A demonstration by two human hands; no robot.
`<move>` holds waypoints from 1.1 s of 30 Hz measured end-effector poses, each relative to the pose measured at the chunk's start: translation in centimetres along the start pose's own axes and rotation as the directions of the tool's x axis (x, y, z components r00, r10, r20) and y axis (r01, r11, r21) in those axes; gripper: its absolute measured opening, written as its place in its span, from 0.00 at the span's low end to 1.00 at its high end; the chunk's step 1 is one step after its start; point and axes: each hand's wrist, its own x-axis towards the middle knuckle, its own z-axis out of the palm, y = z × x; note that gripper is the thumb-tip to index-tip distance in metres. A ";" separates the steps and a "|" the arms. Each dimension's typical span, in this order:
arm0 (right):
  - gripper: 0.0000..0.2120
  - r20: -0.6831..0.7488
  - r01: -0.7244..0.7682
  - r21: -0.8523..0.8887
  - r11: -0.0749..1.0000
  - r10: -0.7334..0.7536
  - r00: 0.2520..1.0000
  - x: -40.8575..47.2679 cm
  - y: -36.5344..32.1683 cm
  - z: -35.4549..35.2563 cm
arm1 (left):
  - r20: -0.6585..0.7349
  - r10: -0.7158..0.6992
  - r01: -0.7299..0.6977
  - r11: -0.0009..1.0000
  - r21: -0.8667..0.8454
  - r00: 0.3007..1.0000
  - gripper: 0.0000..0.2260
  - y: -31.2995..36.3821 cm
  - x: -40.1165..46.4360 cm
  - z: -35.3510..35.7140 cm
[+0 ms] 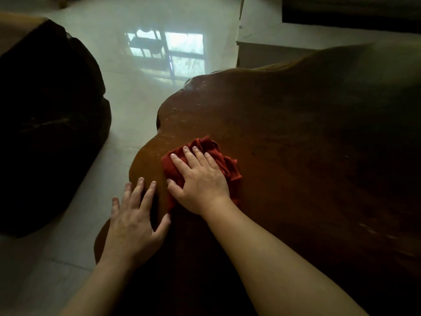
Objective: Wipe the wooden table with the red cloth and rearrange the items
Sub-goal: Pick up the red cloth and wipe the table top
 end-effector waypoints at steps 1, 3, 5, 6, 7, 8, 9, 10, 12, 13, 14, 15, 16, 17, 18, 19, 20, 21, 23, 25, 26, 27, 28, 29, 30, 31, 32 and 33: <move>0.35 -0.011 -0.037 0.006 0.999 0.037 0.999 0.0 0.7 -0.3 | 0.005 0.014 -0.014 1.000 0.008 1.000 0.39 0.5 0.2 -0.1; 0.35 -0.031 -0.110 0.016 0.994 0.110 0.993 0.0 2.6 -1.1 | 0.022 0.033 -0.033 0.999 0.022 0.999 0.39 1.6 0.7 -0.3; 0.35 -0.052 -0.168 0.016 0.986 0.169 0.984 -0.5 5.0 -2.0 | 0.039 0.058 -0.059 0.997 0.043 0.998 0.40 3.0 1.2 -0.3; 0.35 -0.065 -0.199 0.010 0.980 0.199 0.978 -1.0 6.5 -2.5 | 0.047 0.072 -0.075 0.996 0.053 0.996 0.40 3.9 1.4 -0.2; 0.35 -0.080 -0.230 0.006 0.973 0.230 0.970 -1.6 8.0 -3.0 | 0.062 0.088 -0.092 0.994 0.063 0.994 0.40 4.9 1.7 -0.1; 0.35 -0.094 -0.262 0.004 0.965 0.261 0.961 -2.4 9.6 -3.5 | 0.082 0.107 -0.112 0.991 0.068 0.991 0.41 5.9 1.9 0.1; 0.35 -0.106 -0.296 0.004 0.955 0.295 0.950 -3.3 11.3 -4.0 | 0.099 0.132 -0.138 0.988 0.064 0.986 0.41 7.0 2.2 0.3; 0.35 -0.117 -0.333 0.003 0.943 0.331 0.936 -4.3 13.0 -4.5 | 0.112 0.161 -0.167 0.984 0.054 0.981 0.42 8.3 2.5 0.5; 0.36 -0.133 -0.406 -0.001 0.914 0.403 0.906 -6.6 16.4 -5.4 | 0.140 0.220 -0.227 0.973 0.035 0.965 0.42 10.7 3.0 0.9; 0.36 -0.141 -0.443 -0.001 0.897 0.438 0.888 -7.9 18.0 -6.0 | 0.151 0.249 -0.256 0.966 0.031 0.957 0.42 12.0 3.2 1.1; 0.36 -0.149 -0.478 -0.002 0.878 0.473 0.868 -9.3 19.7 -6.5 | 0.158 0.278 -0.286 0.958 0.032 0.948 0.41 13.4 3.5 1.4; 0.37 -0.160 -0.513 -0.004 0.858 0.506 0.848 -10.8 21.2 -7.0 | 0.163 0.306 -0.315 0.948 0.034 0.938 0.40 14.8 3.6 1.7; 0.37 -0.169 -0.548 -0.003 0.837 0.539 0.825 -12.5 22.7 -7.5 | 0.166 0.335 -0.345 0.938 0.036 0.928 0.39 16.4 3.7 2.1; 0.37 -0.179 -0.577 -0.006 0.817 0.567 0.804 -14.2 24.0 -7.9 | 0.168 0.360 -0.370 0.928 0.036 0.918 0.39 17.8 3.6 2.5; 0.37 -0.186 -0.606 -0.011 0.795 0.594 0.783 -16.1 25.1 -8.1 | 0.170 0.382 -0.393 0.919 0.033 0.908 0.39 19.2 3.5 2.8; 0.37 -0.196 -0.631 -0.017 0.776 0.616 0.763 -18.1 26.1 -8.3 | 0.175 0.405 -0.416 0.909 0.032 0.897 0.39 20.5 3.3 3.2; 0.37 -0.202 -0.652 -0.019 0.758 0.636 0.745 -19.9 27.0 -8.6 | 0.184 0.431 -0.444 0.895 0.034 0.883 0.39 21.8 3.2 3.5; 0.37 -0.202 -0.681 -0.017 0.732 0.664 0.720 -22.5 27.8 -8.7 | 0.202 0.461 -0.477 0.878 0.036 0.864 0.39 23.4 2.5 4.0; 0.36 -0.215 -0.706 -0.015 0.708 0.688 0.694 -25.6 28.6 -9.0 | 0.207 0.490 -0.506 0.862 0.027 0.847 0.39 25.0 2.3 4.5; 0.36 -0.221 -0.744 -0.003 0.668 0.725 0.652 -29.2 29.2 -9.2 | 0.233 0.516 -0.537 0.843 0.033 0.824 0.39 26.9 1.5 5.2; 0.36 -0.221 -0.763 0.003 0.646 0.745 0.630 -31.0 29.4 -9.2 | 0.235 0.520 -0.543 0.839 0.041 0.821 0.40 27.6 1.0 5.6; 0.36 -0.223 -0.780 0.010 0.626 0.762 0.608 -32.6 29.5 -9.1 | 0.229 0.515 -0.537 0.842 0.045 0.826 0.41 28.2 0.6 6.0; 0.36 -0.225 -0.795 0.014 0.607 0.777 0.589 -34.1 29.5 -9.1 | 0.228 0.502 -0.525 0.850 0.049 0.834 0.41 28.8 0.2 6.4; 0.36 -0.227 -0.805 0.015 0.593 0.786 0.575 -35.1 29.5 -9.0 | 0.224 0.489 -0.511 0.858 0.053 0.843 0.42 29.2 -0.1 6.6; 0.36 -0.229 -0.812 0.012 0.583 0.792 0.566 -35.6 29.3 -9.0 | 0.217 0.481 -0.503 0.863 0.055 0.849 0.43 29.5 -0.3 6.7; 0.36 -0.229 -0.817 0.006 0.576 0.796 0.560 -35.8 29.2 -8.9 | 0.211 0.481 -0.501 0.864 0.053 0.851 0.43 29.5 -0.4 6.7; 0.35 -0.226 -0.824 0.000 0.566 0.803 0.551 -35.8 28.9 -8.8 | 0.206 0.484 -0.502 0.863 0.046 0.851 0.43 29.4 -0.5 6.6; 0.35 -0.226 -0.830 -0.005 0.557 0.808 0.544 -35.8 28.5 -8.7 | 0.199 0.490 -0.507 0.861 0.039 0.849 0.43 29.2 -0.5 6.4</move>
